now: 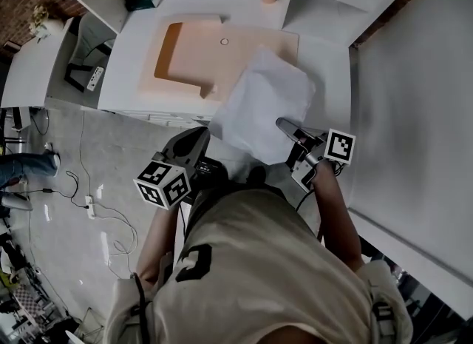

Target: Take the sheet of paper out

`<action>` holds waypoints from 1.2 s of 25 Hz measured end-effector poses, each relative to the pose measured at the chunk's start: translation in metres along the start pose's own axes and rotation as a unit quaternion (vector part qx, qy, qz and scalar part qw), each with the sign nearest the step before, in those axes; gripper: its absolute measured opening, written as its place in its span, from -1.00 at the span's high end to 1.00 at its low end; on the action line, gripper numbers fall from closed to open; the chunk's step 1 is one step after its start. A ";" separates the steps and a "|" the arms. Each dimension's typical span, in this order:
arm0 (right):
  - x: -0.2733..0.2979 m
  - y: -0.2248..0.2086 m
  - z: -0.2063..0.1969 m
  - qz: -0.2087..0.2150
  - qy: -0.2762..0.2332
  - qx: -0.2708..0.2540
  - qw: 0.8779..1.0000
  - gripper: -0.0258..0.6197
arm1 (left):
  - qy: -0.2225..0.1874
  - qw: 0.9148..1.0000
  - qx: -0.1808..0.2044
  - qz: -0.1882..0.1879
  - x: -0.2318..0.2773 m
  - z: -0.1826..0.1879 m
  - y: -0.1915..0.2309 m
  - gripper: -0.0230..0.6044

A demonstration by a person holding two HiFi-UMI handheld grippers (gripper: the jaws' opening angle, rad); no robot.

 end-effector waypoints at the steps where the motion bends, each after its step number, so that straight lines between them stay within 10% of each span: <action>1: 0.003 0.002 -0.001 -0.002 -0.004 -0.001 1.000 0.83 | -0.001 1.000 0.000 -0.002 -0.003 0.001 0.004 0.87; 30: 0.078 0.050 -0.053 -0.047 0.008 -0.051 0.998 0.83 | -0.023 0.998 -0.040 -0.036 -0.074 0.016 0.091 0.87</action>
Point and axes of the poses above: the fingertips, and each gripper's own axes: x forward along the fingers, y to its left, z out of its top, the point moved 6 cm from there along -x, backward along the fingers, and after that the axes turned 12 degrees about -x, right-handed, at the moved point
